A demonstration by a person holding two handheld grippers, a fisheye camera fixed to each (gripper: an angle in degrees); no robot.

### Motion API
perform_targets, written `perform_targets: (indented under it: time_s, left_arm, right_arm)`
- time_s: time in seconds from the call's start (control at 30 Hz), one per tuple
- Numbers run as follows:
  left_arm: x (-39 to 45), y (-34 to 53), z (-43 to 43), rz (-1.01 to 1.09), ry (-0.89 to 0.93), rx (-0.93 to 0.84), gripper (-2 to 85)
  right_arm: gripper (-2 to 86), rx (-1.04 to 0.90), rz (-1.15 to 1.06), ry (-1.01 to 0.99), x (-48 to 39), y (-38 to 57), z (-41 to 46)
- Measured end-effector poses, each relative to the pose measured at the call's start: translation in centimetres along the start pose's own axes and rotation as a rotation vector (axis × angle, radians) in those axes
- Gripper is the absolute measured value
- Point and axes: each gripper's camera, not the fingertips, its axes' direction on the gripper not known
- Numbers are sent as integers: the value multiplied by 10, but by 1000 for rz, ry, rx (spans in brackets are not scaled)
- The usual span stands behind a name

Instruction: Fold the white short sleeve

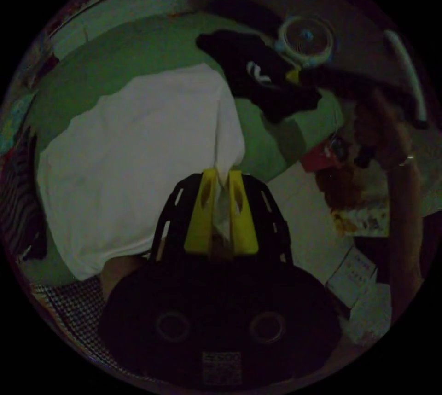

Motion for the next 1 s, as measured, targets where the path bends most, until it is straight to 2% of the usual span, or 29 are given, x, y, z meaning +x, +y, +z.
perform_targets:
  time_s: [0.17, 0.33, 0.53, 0.8, 0.87, 1.0]
  left_arm:
    - [-20, 14, -31, -33, 40, 46, 59]
    - [-28, 28, -38, -48, 85, 52, 59]
    - [-31, 37, -47, -21, 108, 57, 60]
    - [-39, 48, -59, 0, 174, 57, 59]
    - [-39, 48, -63, 4, 202, 66, 59]
    - [-35, 40, -73, 34, 241, 94, 59]
  right_arm:
    - [75, -114, 107, -272, 11, -55, 48]
    - [122, -173, 170, -367, 10, -95, 86]
    - [114, -250, 201, -247, -4, -129, 126]
    - [-1, -168, 210, -242, -27, -154, 141]
    - [-13, -163, 166, -126, -42, -168, 133]
    - [-15, -124, 137, -43, -63, -188, 115]
